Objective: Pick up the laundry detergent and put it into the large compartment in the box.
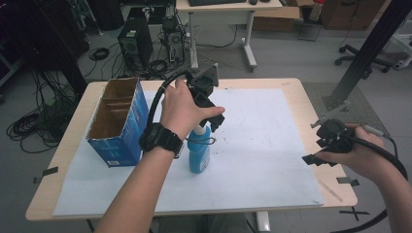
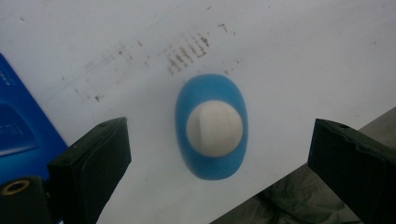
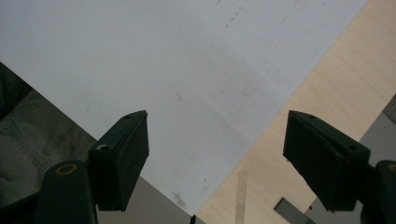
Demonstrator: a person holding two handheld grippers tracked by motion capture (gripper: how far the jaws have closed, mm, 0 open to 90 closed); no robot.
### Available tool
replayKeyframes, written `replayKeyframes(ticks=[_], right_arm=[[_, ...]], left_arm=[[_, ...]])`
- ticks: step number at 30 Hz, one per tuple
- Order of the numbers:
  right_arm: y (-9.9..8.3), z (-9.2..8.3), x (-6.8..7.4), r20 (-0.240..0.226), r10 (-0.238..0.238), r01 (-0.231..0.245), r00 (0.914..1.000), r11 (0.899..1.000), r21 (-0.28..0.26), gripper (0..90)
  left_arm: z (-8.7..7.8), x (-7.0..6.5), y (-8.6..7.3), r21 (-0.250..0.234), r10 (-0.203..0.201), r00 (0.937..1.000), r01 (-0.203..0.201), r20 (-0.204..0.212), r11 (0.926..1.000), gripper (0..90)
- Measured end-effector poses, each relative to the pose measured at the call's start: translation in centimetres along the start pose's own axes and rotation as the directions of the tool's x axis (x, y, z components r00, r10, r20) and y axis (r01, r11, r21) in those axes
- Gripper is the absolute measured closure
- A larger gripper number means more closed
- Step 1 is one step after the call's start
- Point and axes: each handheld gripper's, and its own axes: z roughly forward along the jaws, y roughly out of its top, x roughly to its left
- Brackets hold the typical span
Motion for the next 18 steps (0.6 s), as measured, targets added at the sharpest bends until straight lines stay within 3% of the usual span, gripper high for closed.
replayKeyframes(ticks=[18], right_arm=[[-0.51, -0.09, 0.15, -0.001, 0.001, -0.001, 1.0, 1.0, -0.006, 22.3]], left_arm=[[0.97, -0.38, -0.37, 0.017, -0.016, 0.9999, 0.016, 0.002, 0.9997, 6.3]])
